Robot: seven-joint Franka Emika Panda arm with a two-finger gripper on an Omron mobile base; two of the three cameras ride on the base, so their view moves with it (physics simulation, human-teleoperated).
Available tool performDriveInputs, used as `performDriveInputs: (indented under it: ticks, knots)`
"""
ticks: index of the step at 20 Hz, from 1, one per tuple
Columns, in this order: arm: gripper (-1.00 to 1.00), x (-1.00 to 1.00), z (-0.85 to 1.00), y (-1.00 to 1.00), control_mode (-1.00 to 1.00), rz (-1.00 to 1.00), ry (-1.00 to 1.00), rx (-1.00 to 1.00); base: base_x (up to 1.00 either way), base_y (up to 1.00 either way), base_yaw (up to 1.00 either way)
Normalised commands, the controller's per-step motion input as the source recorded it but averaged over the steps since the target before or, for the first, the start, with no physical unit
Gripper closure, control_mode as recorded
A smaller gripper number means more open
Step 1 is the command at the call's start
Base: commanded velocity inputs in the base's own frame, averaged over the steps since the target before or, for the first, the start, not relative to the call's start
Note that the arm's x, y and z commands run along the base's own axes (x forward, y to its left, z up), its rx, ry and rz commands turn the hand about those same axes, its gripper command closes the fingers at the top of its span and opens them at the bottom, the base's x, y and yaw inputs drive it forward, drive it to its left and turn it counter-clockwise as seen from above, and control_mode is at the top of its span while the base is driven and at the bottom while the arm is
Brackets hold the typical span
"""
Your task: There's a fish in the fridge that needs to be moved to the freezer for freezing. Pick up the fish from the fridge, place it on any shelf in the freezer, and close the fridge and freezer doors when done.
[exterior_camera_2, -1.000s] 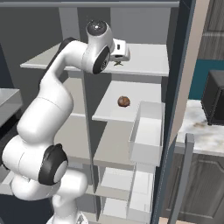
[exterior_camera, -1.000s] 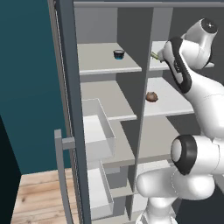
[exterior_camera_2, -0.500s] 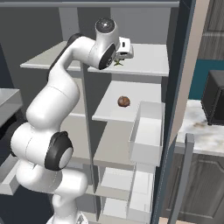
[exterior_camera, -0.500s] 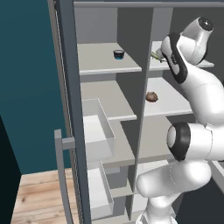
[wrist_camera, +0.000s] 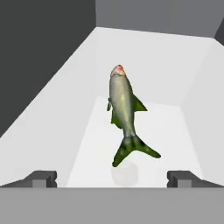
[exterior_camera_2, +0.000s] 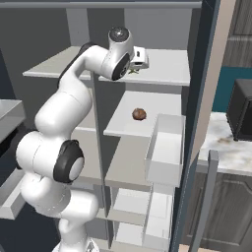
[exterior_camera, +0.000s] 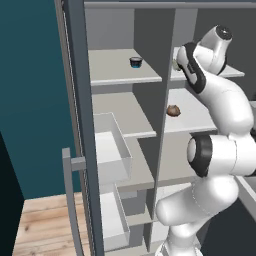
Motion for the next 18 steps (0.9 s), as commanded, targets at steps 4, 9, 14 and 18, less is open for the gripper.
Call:
performDriveInputs:
  ticks: [4,9,14,18]
  knots:
    - [-1.0,0.59,0.0,0.0,-1.0,0.07,0.13,0.0,0.0,0.0,0.0]
    - [-1.0,0.5,0.0,0.0,-1.0,0.07,0.09,0.0,0.0,0.0,0.0]
    - [-1.0,0.46,-0.01,-0.02,-1.0,0.06,0.04,0.0,0.0,0.0,0.0]
    - [-1.0,0.54,0.0,-0.31,-1.0,0.06,0.03,0.02,0.0,0.0,0.0]
